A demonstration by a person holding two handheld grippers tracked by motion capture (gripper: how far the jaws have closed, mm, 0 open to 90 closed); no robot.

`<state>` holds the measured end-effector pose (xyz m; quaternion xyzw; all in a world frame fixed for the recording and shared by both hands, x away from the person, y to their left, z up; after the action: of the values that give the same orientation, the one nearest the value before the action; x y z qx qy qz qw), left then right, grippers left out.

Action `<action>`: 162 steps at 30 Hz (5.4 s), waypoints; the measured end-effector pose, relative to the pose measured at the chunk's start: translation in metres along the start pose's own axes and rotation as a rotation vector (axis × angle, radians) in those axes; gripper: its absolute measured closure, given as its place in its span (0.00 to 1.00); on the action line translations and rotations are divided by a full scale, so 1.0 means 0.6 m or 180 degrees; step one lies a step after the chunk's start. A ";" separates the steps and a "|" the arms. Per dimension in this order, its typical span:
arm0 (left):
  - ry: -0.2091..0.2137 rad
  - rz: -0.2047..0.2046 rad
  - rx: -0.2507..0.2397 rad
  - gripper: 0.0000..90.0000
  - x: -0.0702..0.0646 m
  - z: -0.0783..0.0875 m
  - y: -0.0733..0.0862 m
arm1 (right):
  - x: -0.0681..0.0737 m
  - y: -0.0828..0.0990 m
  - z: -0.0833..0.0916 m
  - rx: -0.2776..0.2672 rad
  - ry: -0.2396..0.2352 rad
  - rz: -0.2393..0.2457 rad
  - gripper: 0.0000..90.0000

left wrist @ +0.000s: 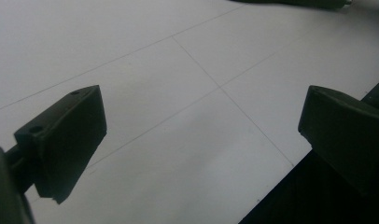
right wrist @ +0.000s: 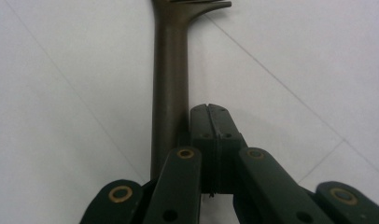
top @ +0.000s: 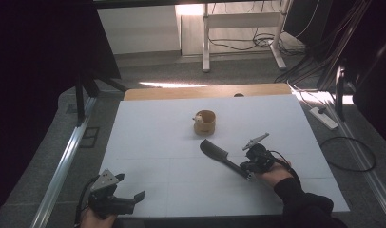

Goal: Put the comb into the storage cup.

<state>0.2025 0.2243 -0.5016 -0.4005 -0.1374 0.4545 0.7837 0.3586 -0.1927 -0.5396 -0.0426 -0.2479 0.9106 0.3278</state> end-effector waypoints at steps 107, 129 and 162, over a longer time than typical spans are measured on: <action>0.0030 -0.0026 0.0010 0.02 0.000 -0.002 -0.001 | 0.036 -0.037 -0.049 0.0213 0.0282 0.0139 0.00; 0.0030 -0.0027 0.0017 0.02 -0.001 -0.003 -0.002 | 0.045 -0.042 -0.045 0.0312 0.0339 0.0196 0.15; 0.0110 0.0108 -0.0068 0.01 0.007 0.001 -0.003 | 0.052 -0.047 -0.020 0.0091 0.0130 0.0401 0.81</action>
<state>0.2053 0.2275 -0.5006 -0.4190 -0.1218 0.4593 0.7737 0.3536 -0.1498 -0.5339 -0.0720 -0.2250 0.9318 0.2754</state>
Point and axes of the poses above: each handheld gripper's, and its own axes: z roughly backward along the jaws, y roughly out of its underside, x roughly to its left, the point moved 4 cm from there along -z, roughly forward along the jaws, and after that the axes turned 1 degree about -x, right-handed, at the moved point
